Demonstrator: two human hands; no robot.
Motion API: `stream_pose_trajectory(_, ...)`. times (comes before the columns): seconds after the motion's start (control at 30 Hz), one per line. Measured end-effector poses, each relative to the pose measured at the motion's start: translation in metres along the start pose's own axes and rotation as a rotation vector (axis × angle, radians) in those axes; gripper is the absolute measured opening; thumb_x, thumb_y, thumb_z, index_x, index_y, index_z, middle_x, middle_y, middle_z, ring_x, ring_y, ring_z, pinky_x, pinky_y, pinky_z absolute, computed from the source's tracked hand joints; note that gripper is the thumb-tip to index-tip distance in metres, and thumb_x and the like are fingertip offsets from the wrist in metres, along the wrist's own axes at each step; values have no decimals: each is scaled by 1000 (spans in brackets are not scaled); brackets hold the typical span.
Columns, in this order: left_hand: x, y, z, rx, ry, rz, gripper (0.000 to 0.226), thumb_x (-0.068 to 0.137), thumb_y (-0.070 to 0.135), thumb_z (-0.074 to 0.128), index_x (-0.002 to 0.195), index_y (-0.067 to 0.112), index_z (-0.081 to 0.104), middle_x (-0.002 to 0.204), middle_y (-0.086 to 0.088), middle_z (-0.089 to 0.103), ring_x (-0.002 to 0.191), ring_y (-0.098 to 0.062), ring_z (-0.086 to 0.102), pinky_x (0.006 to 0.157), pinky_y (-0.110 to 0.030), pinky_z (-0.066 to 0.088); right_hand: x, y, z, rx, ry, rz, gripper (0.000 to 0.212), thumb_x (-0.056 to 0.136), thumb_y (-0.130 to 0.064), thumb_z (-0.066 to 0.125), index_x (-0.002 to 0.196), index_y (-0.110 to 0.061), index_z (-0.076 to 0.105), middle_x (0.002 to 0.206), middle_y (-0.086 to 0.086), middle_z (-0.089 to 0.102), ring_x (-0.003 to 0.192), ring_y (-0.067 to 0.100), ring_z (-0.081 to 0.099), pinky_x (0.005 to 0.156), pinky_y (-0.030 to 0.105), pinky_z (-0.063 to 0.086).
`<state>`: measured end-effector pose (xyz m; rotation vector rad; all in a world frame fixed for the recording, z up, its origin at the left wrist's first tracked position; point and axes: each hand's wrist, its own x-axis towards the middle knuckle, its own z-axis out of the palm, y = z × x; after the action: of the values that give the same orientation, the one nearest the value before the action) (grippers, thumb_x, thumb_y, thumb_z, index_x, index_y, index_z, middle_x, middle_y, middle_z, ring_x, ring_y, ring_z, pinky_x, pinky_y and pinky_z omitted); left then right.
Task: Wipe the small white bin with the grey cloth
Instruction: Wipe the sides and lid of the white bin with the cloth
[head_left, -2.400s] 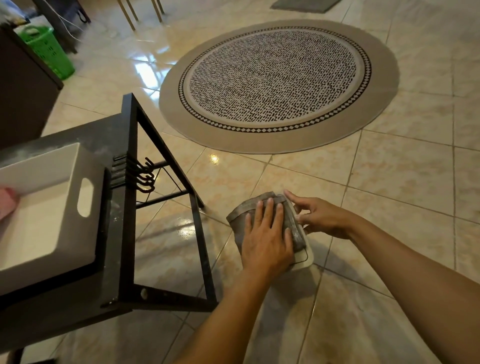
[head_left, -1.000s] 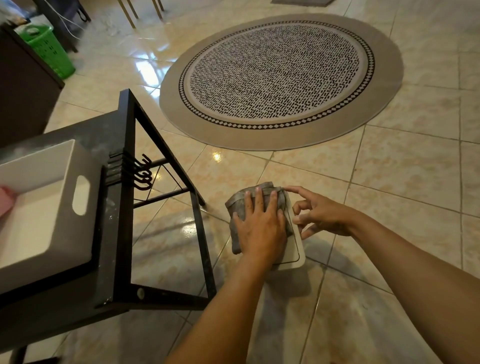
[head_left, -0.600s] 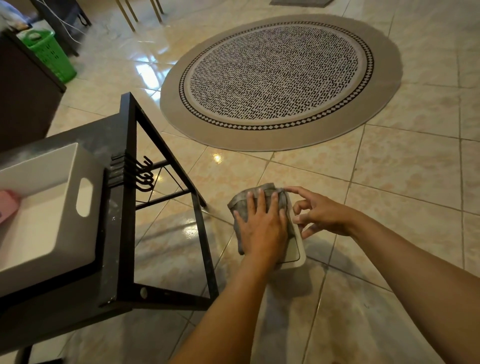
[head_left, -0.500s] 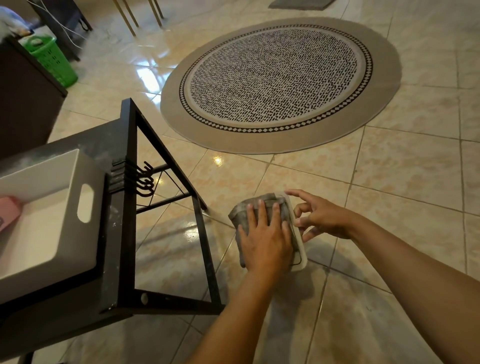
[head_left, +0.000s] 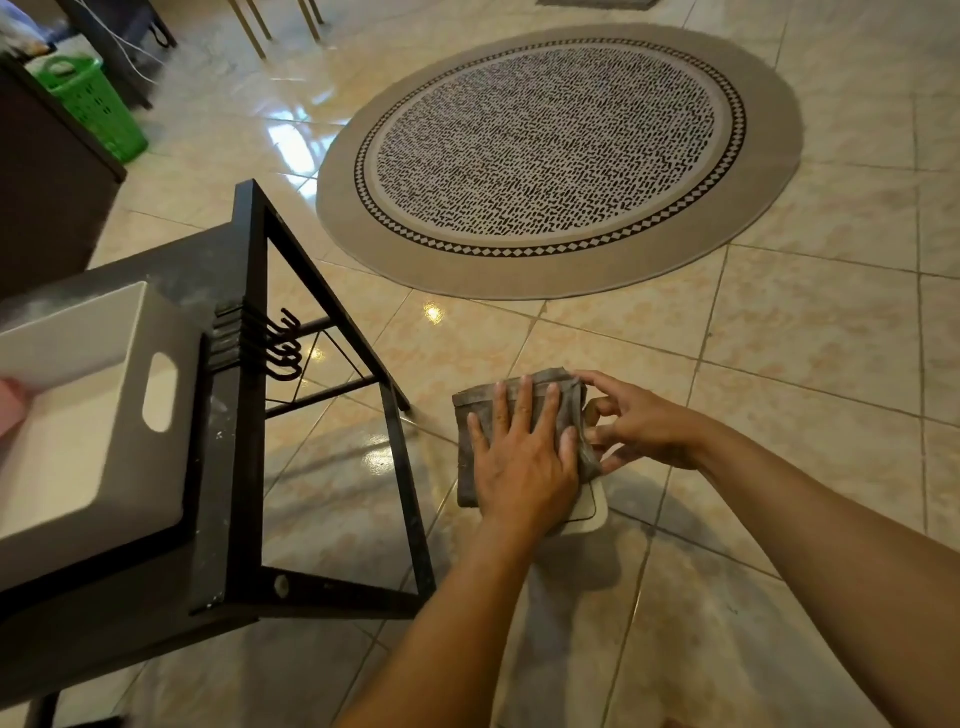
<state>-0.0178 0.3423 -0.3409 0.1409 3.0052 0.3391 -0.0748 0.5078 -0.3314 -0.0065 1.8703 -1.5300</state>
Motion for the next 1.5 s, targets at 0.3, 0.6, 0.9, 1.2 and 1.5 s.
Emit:
stream_pose_trajectory(0.3,-12,5,5,0,-19,-9,58,100,55,12,153,41,-9,161,4,-21,146,-23,-27,117,-52,-14,-1,1,0,33,-22,-13,85,85,15,57,149,-35,32,116,11,63,92,31,71,71,44,62)
stream_pose_trajectory(0.6,-29,9,16,12,16,-30,56,101,50,12,152,38,-7,162,4,-16,146,-28,-24,118,-55,-8,0,-1,1,35,-17,2,87,85,15,58,149,-36,30,120,13,63,95,35,71,72,48,62)
stream_pose_trajectory(0.9,-20,1,5,-64,38,-129,53,102,46,10,150,32,-5,160,2,-14,147,-27,-20,119,-57,-2,1,-2,3,27,16,14,87,84,14,60,151,-34,29,108,15,62,89,33,70,71,46,62)
stream_pose_trajectory(1.2,4,9,2,8,-12,-149,56,104,43,14,156,26,2,164,-3,-9,148,-29,-17,119,-55,-5,-3,-4,4,23,20,0,81,86,15,57,147,-33,35,97,14,59,81,29,67,67,40,62)
stream_pose_trajectory(1.5,-27,22,10,31,-19,-72,64,97,49,-4,156,25,6,164,-4,-7,148,-32,-16,116,-63,-5,-2,-5,3,8,-3,9,83,86,15,57,149,-31,31,119,14,61,93,35,71,69,42,62)
